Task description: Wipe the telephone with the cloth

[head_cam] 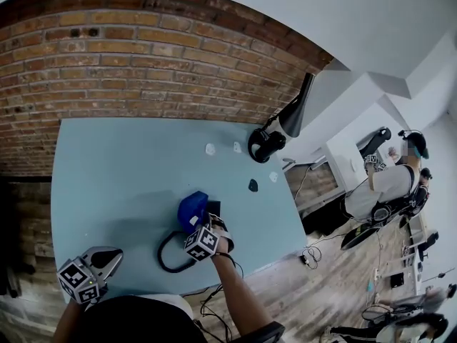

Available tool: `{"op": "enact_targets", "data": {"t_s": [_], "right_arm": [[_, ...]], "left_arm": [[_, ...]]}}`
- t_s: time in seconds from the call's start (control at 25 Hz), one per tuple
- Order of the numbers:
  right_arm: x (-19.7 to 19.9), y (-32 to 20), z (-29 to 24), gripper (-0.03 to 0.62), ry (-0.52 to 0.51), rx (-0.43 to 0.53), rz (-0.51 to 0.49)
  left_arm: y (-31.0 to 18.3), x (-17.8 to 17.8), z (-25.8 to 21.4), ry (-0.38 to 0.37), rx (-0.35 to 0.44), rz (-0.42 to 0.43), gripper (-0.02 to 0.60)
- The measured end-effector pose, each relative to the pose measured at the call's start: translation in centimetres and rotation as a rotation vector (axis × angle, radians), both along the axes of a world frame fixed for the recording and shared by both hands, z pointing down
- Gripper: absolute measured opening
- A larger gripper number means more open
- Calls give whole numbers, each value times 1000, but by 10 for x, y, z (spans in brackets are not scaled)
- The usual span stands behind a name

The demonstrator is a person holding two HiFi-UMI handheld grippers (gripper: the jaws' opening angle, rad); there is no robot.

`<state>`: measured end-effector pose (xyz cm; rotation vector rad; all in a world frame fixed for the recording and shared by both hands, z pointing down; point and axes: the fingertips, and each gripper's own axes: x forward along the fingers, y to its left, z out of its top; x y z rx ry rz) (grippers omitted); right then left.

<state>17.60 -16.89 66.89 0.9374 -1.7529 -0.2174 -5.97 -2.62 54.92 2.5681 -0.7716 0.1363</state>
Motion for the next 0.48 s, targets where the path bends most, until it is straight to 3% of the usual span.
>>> {"op": "enact_targets", "data": {"t_s": [0.48], "right_arm": [[-4,21,10,67,3,-20,-15]], "left_arm": [[4,2,3,-1,-5,12,26]]}}
